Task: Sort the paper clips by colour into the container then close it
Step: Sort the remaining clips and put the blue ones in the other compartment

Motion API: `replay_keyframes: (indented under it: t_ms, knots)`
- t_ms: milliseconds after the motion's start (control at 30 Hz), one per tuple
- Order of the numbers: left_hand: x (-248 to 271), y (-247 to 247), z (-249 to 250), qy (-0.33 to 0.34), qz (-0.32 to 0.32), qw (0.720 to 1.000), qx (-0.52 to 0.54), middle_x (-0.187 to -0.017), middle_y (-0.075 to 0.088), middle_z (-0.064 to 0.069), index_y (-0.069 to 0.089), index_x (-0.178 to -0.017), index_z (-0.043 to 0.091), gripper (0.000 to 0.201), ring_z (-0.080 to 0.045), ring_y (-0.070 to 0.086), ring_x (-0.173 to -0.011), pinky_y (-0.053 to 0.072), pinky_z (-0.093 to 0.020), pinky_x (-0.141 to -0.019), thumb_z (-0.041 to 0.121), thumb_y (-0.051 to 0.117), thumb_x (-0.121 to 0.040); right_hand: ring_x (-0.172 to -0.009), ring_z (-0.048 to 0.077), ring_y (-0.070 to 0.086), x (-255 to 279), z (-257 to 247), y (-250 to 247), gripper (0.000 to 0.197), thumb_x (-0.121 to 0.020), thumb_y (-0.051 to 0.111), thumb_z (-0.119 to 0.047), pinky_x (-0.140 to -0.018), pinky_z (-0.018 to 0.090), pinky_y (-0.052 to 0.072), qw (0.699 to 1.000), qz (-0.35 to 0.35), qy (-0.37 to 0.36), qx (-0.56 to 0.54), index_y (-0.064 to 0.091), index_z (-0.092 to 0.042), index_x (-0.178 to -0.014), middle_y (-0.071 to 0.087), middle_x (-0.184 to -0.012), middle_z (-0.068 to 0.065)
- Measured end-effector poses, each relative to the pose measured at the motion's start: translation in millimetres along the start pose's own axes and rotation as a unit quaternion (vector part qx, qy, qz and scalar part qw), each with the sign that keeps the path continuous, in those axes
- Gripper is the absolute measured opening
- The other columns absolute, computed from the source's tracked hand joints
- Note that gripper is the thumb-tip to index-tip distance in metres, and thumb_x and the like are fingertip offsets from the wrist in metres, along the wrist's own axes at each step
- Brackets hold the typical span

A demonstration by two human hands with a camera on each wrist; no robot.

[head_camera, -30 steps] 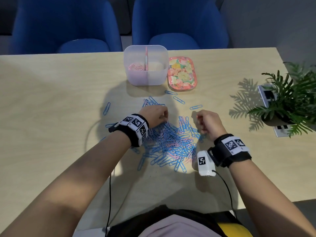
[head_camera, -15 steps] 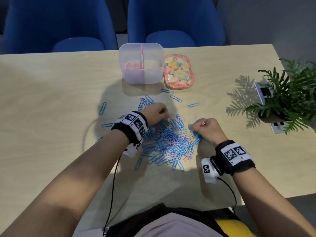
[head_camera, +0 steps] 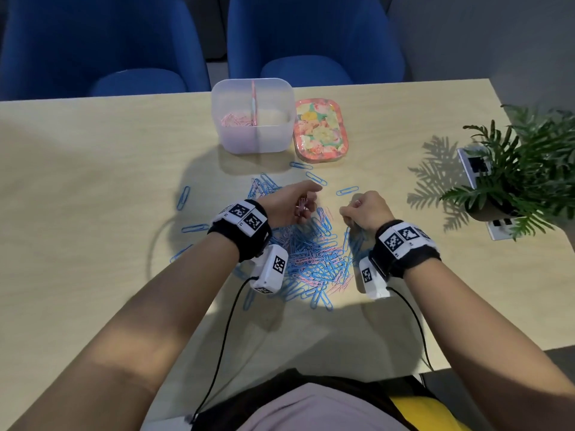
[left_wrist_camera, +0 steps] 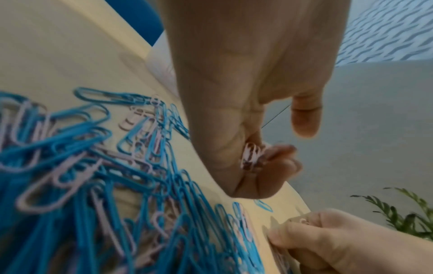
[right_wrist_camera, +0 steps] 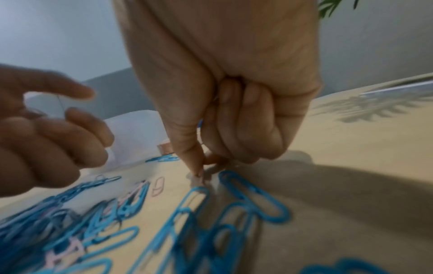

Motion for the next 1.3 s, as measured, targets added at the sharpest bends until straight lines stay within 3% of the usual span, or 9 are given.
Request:
replay_keyframes:
  t_ms: [67,267,433,533,633,800,967,1167,1300]
  knots:
    - [-2,-3,2,0.021,0.053,0.991,-0.121,-0.052,0.039,0.005,0.04,-0.059,0.019,0.038,-0.009,0.035,-0.041,0.028,-0.019,-0.042,0.036,0.051,-0.091,-0.053,0.022,0.046,4,-2,-3,0.03,-0.073,0.057,-0.013,-0.058,0.028,0.041,0.998,0.004,-0.014,-0.054,0.046,-0.011,-0.046,0.053,-0.055,0.012]
    - [2,-16,14,0.15,0.2,0.837,-0.487,-0.081,0.06,0.001,0.05,-0.074,0.021,0.019,-0.02,0.055,-0.081,0.038,-0.027,-0.071,0.029,0.066,-0.08,-0.037,0.011,0.046,19,-5,8,0.016,-0.088,0.04,0.008,-0.031,0.014,0.026,0.944,-0.065,-0.014,-0.323,0.049,-0.005,-0.085,0.055,-0.061,0.012]
    - [7,-26,7,0.113,0.111,0.837,-0.523,-0.079,0.059,0.005,0.068,-0.088,0.016,0.018,-0.013,0.055,-0.078,0.04,-0.023,-0.072,0.027,0.074,-0.075,-0.028,0.009,0.027,18,-5,17,0.025,-0.091,0.037,-0.008,-0.034,0.01,0.018,0.959,-0.057,0.015,-0.276,0.053,-0.011,-0.071,0.037,-0.044,0.001]
    - [11,-25,16,0.143,0.147,0.822,-0.531,-0.085,0.062,0.002,0.068,-0.091,0.021,0.014,-0.017,0.061,-0.088,0.043,-0.026,-0.077,0.029,0.067,-0.079,-0.046,0.02,0.045,15,-12,10,0.041,-0.084,0.056,-0.024,-0.049,0.025,0.039,0.985,0.016,-0.025,-0.17,0.04,-0.017,-0.047,0.045,-0.045,0.0]
    - [10,-9,21,0.175,0.164,0.807,-0.539,-0.088,0.064,-0.001,0.066,-0.097,0.023,0.016,-0.021,0.061,-0.093,0.04,-0.026,-0.075,0.031,0.06,-0.085,-0.077,0.027,0.063,15,-16,13,0.029,-0.081,0.063,-0.032,-0.071,0.032,0.047,0.998,0.042,-0.048,0.001,0.061,-0.009,-0.063,0.068,-0.074,0.01]
    - [2,6,19,0.167,0.175,0.775,-0.584,-0.103,0.067,-0.003,0.064,-0.095,0.022,0.015,-0.024,0.06,-0.102,0.04,-0.028,-0.077,0.028,0.062,-0.081,-0.085,0.035,0.063,17,-21,17,0.013,-0.08,0.063,-0.018,-0.07,0.031,0.047,0.995,0.062,-0.067,0.042,0.066,-0.007,-0.076,0.07,-0.085,0.015]
    - [3,-12,8,0.134,0.156,0.801,-0.562,-0.095,0.066,0.002,0.065,-0.089,0.021,0.024,-0.02,0.061,-0.091,0.041,-0.029,-0.073,0.031,0.076,-0.07,-0.081,0.032,0.06,22,-20,16,0.008,-0.076,0.062,-0.017,-0.068,0.029,0.043,0.995,0.056,-0.044,0.069,0.063,-0.013,-0.069,0.066,-0.081,0.013]
    - [5,-13,12,0.165,0.181,0.799,-0.549,-0.096,0.066,-0.002,0.064,-0.095,0.02,0.023,-0.025,0.062,-0.096,0.043,-0.03,-0.075,0.04,0.06,-0.085,-0.052,0.019,0.038,20,-10,22,0.022,-0.073,0.058,-0.018,-0.051,0.026,0.035,0.992,-0.009,-0.006,-0.126,0.049,-0.009,-0.055,0.044,-0.059,0.015]
    - [0,0,12,0.155,0.202,0.782,-0.569,-0.104,0.065,-0.005,0.058,-0.1,0.015,0.035,-0.026,0.06,-0.098,0.042,-0.032,-0.076,0.043,0.064,-0.081,-0.043,0.014,0.038,24,-3,23,0.029,-0.086,0.04,0.003,-0.035,0.016,0.023,0.914,-0.06,0.022,-0.401,0.048,-0.005,-0.059,0.048,-0.06,0.013]
Point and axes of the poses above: each hand's wrist, its own x-axis away from the middle knuckle, its own y-axis out of the palm, z = x × y, the point moved 9 cm from there along -x, towards the middle knuckle
